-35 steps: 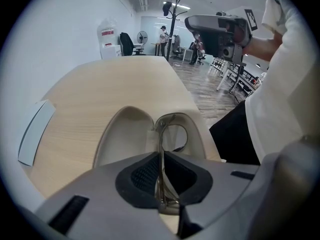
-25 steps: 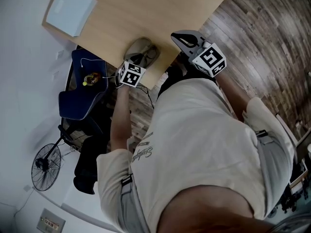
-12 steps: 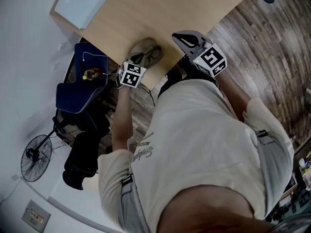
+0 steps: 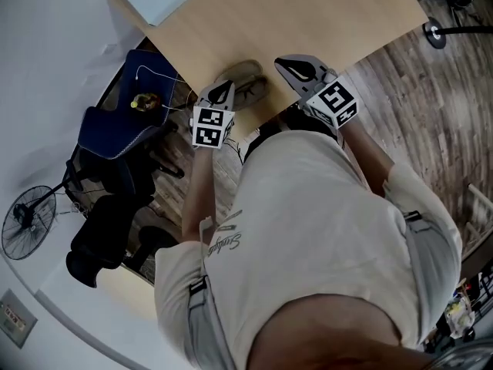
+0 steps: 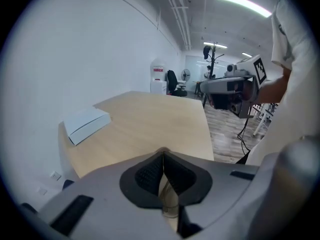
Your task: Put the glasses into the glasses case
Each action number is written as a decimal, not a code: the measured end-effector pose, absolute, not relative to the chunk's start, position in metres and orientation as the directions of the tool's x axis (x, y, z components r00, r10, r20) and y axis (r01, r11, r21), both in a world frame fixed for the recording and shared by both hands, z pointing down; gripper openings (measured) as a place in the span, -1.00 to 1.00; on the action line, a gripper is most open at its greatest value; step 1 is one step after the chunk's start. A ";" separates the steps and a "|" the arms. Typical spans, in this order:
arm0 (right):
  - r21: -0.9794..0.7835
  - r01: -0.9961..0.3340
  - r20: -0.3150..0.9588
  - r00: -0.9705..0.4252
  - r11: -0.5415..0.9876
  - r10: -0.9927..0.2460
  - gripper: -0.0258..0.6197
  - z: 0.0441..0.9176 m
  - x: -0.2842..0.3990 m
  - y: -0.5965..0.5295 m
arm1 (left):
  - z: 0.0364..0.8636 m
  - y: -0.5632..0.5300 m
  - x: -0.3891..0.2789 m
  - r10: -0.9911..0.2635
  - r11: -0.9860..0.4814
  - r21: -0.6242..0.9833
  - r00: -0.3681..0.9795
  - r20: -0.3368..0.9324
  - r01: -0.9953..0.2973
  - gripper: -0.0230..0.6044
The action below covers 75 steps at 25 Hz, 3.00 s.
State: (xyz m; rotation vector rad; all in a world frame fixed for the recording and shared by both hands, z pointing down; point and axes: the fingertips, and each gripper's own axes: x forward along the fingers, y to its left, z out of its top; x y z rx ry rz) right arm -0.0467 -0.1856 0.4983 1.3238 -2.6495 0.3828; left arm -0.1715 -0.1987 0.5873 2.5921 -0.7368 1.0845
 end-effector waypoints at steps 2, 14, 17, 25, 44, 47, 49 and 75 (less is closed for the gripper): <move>-0.150 -0.792 0.238 -0.610 0.593 -0.755 -0.93 0.492 -0.053 -0.189 | 0.572 -0.199 -0.175 -0.400 -0.829 0.010 0.606 0.687 -0.559 -0.88; -0.069 -0.726 0.176 -0.684 0.684 -0.708 -0.93 0.442 -0.095 -0.215 | 0.475 -0.235 -0.209 -0.647 -0.692 -0.065 0.578 0.497 -0.719 -0.88; -0.068 -0.707 0.154 -0.705 0.704 -0.693 -0.93 0.428 -0.105 -0.224 | 0.460 -0.243 -0.221 -0.680 -0.660 -0.051 0.568 0.464 -0.749 -0.88; -0.009 -0.682 0.101 -0.728 0.731 -0.678 -0.93 0.390 -0.123 -0.233 | 0.414 -0.256 -0.254 -0.774 -0.576 -0.039 0.530 0.347 -0.816 -0.88; 0.077 -0.646 0.002 -0.761 0.759 -0.649 -0.93 0.315 -0.145 -0.242 | 0.322 -0.268 -0.290 -0.881 -0.453 0.000 0.448 0.148 -0.891 -0.88; 0.076 -0.649 0.002 -0.759 0.757 -0.651 -0.93 0.307 -0.145 -0.246 | 0.320 -0.269 -0.298 -0.893 -0.428 0.035 0.429 0.134 -0.903 -0.88; 0.073 -0.649 0.005 -0.759 0.757 -0.651 -0.93 0.303 -0.147 -0.246 | 0.318 -0.267 -0.304 -0.900 -0.414 0.064 0.419 0.124 -0.908 -0.88; 0.071 -0.634 0.002 -0.772 0.770 -0.636 -0.93 0.295 -0.152 -0.244 | 0.310 -0.265 -0.310 -0.906 -0.401 0.062 0.406 0.117 -0.914 -0.88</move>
